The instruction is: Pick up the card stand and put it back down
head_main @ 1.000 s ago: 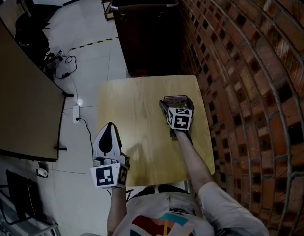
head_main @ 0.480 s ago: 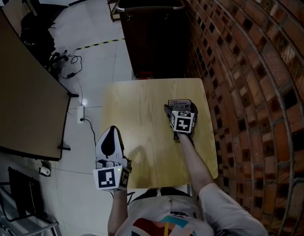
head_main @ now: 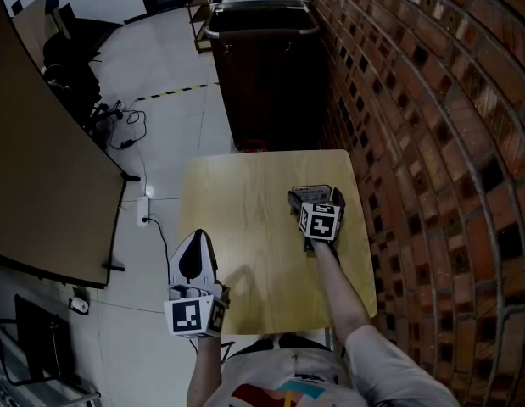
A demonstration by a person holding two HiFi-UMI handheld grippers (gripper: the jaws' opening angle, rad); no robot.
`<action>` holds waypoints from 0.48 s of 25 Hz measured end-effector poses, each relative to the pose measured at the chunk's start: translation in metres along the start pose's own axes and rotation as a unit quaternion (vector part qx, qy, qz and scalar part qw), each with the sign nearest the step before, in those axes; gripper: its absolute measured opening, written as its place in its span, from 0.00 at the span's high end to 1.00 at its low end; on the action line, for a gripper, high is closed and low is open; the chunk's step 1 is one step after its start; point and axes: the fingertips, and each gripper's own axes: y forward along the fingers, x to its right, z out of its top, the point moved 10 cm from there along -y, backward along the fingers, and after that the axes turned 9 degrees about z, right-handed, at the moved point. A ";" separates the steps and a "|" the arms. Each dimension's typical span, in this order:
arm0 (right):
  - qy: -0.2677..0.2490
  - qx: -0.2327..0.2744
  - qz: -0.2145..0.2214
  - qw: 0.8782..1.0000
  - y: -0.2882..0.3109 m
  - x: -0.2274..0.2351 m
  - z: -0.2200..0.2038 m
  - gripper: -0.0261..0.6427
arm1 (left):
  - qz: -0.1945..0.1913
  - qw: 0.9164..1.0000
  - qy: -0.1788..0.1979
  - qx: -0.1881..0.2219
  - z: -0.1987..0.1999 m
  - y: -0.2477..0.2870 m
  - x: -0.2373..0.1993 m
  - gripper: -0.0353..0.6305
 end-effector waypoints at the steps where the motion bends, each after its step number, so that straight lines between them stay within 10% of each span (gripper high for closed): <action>1: 0.001 0.007 0.001 1.000 -0.003 0.000 0.004 0.10 | 0.000 1.000 0.000 0.002 0.001 -0.001 0.000 0.94; 9: 0.020 0.178 0.063 0.982 -0.077 -0.022 0.079 0.10 | -0.015 1.000 -0.006 0.013 0.004 -0.006 0.010 0.94; 12: -0.011 0.255 0.113 0.960 -0.130 -0.040 0.111 0.41 | -0.029 0.999 -0.007 0.022 0.009 -0.008 0.018 0.94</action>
